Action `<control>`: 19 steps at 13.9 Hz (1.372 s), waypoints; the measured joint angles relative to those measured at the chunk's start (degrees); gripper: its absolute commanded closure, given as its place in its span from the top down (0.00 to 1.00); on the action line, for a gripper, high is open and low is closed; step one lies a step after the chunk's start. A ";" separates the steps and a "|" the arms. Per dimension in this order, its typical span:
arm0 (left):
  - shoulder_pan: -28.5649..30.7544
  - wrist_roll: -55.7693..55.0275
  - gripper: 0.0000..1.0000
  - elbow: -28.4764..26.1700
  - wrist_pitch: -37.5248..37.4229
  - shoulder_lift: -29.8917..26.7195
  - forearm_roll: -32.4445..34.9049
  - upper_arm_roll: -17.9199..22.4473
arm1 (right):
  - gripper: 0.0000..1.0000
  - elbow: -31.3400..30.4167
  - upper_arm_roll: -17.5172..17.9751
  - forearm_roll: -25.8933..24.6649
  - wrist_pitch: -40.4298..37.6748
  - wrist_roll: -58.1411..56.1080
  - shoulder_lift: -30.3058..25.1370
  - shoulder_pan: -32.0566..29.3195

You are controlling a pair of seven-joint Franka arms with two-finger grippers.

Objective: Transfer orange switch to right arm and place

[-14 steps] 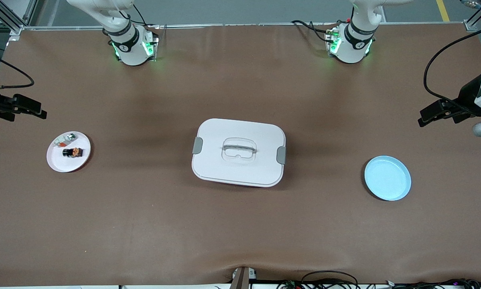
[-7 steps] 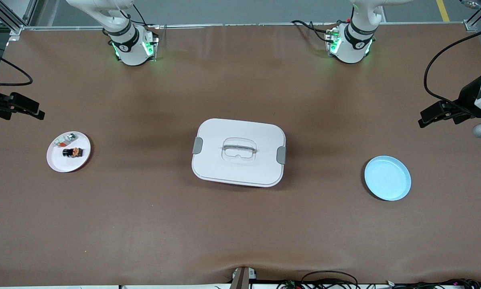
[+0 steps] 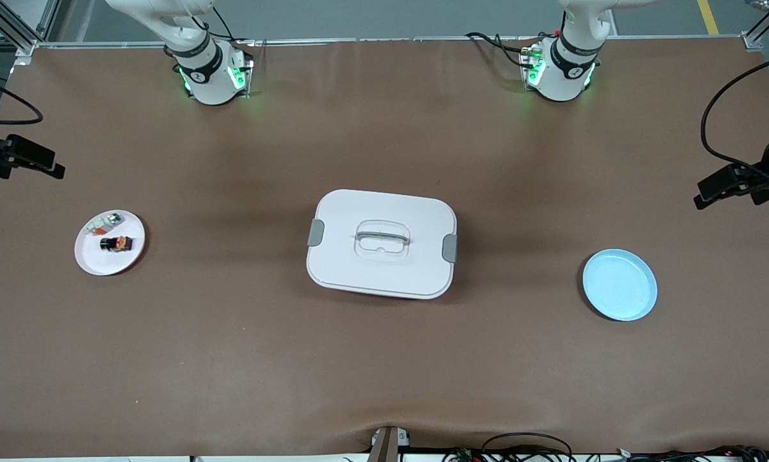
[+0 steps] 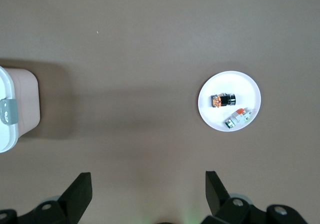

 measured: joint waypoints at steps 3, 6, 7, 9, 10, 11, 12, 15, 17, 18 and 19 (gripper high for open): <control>-0.34 0.01 1.00 0.01 0.56 0.09 0.00 -0.40 | 1.00 2.09 -0.19 0.00 -6.54 0.10 -0.04 -0.10; -0.61 0.01 1.00 0.17 0.68 0.04 0.00 -0.54 | 1.00 2.70 -0.03 0.05 -7.93 0.10 -0.04 -0.01; -0.58 0.02 1.00 0.17 0.68 0.02 0.00 -0.54 | 1.00 2.70 0.07 0.08 -8.06 0.10 -0.05 0.05; -0.54 0.02 1.00 0.17 0.68 0.01 0.00 -0.54 | 1.00 2.67 0.19 0.08 -8.40 0.18 0.00 0.99; -0.53 0.02 1.00 0.17 0.68 0.01 0.00 -0.54 | 1.00 2.65 0.20 0.08 -8.46 0.85 0.02 1.76; -0.54 0.02 1.00 0.17 0.68 0.01 0.00 -0.54 | 1.00 2.63 0.20 0.08 -8.52 1.94 0.03 2.42; -0.54 0.02 1.00 0.17 0.68 0.01 0.00 -0.54 | 1.00 2.63 0.20 0.08 -8.57 2.63 0.02 2.80; -0.55 0.02 1.00 0.17 0.68 0.01 0.00 -0.54 | 1.00 2.54 0.21 -0.01 -8.54 3.01 -0.25 3.11; -0.56 0.01 1.00 0.17 0.68 0.01 0.00 -0.54 | 1.00 2.55 0.27 -0.86 -8.35 3.35 -0.58 4.10; -0.57 0.01 1.00 0.18 0.68 0.01 -0.01 -0.54 | 1.00 2.54 0.29 -1.04 -8.11 4.05 -0.67 4.55; -0.58 0.00 1.00 0.18 0.68 0.00 -0.01 -0.55 | 1.00 2.54 0.29 -1.10 -7.76 4.33 -0.70 4.66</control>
